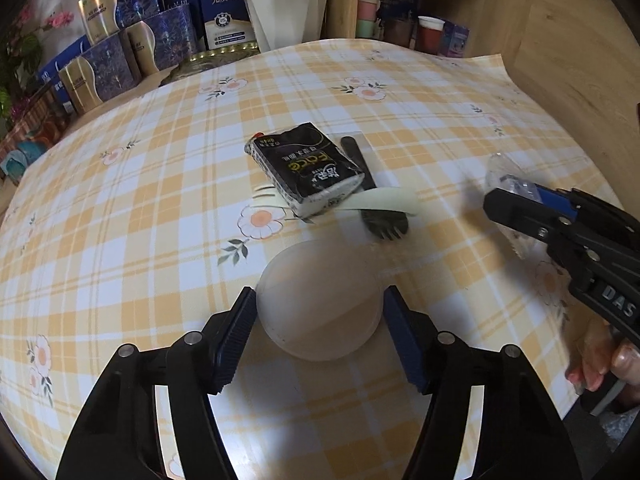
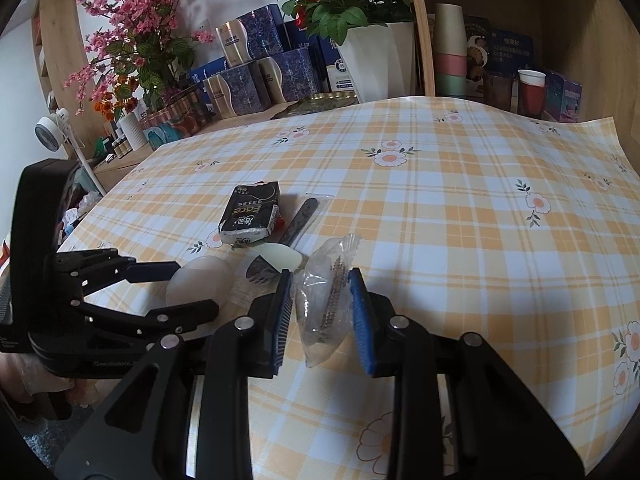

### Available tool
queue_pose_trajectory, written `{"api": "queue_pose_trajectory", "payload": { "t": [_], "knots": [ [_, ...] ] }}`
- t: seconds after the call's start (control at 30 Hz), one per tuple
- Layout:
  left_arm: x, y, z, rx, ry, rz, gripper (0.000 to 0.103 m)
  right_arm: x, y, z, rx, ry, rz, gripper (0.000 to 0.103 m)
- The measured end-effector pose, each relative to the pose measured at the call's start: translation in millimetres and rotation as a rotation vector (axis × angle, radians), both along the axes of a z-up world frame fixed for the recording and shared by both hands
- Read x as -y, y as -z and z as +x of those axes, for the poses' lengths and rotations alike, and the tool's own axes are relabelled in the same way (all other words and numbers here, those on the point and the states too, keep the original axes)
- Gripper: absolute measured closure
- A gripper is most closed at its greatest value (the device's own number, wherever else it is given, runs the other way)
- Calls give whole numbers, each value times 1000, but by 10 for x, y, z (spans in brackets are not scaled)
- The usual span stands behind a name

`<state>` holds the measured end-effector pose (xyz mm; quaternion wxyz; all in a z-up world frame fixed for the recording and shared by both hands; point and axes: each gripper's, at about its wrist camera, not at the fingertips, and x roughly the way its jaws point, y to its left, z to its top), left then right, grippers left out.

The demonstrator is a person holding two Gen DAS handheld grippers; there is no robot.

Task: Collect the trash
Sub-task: 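Grasp the white round lid with the left gripper while the right holds the plastic bag, then carry both items over the bin and open the right gripper to drop the bag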

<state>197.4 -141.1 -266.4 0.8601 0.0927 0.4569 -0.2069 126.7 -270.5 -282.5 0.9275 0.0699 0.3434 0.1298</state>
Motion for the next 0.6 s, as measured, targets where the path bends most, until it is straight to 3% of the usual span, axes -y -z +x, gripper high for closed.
{"api": "queue_pose_trajectory", "payload": {
  "t": [0.4,0.6],
  "knots": [
    [-396,-367,-460,15,-45,-156,39,-73,-1,3,-8,-12,-49,72],
    [-610,-566,-856,52,-41,-183,39,-94,-38,6,-31,-18,-66,72]
  ]
}}
